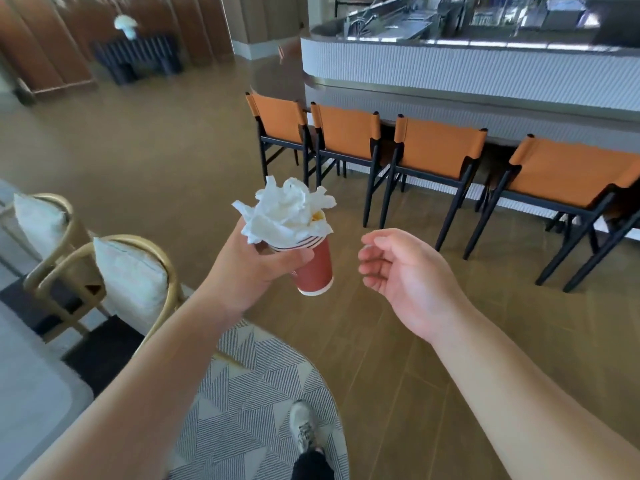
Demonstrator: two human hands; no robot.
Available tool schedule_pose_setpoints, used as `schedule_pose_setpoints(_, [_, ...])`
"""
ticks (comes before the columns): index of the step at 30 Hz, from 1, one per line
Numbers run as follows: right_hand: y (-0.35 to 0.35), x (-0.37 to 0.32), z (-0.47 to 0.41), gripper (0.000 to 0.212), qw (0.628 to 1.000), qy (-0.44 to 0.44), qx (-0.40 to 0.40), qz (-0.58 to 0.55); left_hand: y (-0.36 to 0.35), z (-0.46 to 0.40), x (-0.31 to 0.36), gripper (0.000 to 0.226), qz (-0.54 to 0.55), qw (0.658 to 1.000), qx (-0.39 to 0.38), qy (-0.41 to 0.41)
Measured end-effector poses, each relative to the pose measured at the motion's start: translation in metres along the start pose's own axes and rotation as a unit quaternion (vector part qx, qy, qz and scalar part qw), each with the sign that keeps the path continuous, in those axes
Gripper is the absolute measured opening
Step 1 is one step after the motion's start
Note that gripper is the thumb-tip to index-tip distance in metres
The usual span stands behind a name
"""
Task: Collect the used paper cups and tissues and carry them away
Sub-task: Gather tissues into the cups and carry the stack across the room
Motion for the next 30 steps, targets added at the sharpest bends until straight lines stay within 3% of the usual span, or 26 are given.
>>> schedule_pose_setpoints(14, [-0.099, -0.019, -0.279, 0.022, 0.999, 0.016, -0.007, 0.038, 0.092, -0.261, -0.064, 0.068, 0.027, 0.999, -0.030, -0.017])
schedule_pose_setpoints(30, [-0.138, -0.019, -0.559, 0.021, 0.998, -0.019, -0.051, -0.031, 0.158, -0.475, -0.141, 0.070, -0.017, 0.998, 0.038, 0.044])
Point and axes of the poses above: each hand's wrist, its own z-axis away from the middle knuckle, its own y-axis out of the back of the hand, x = y × z, the point moved 1 cm from there along -z, towards the middle knuckle, and after that the axes turned 10 degrees about -z, right-handed, at the moved point
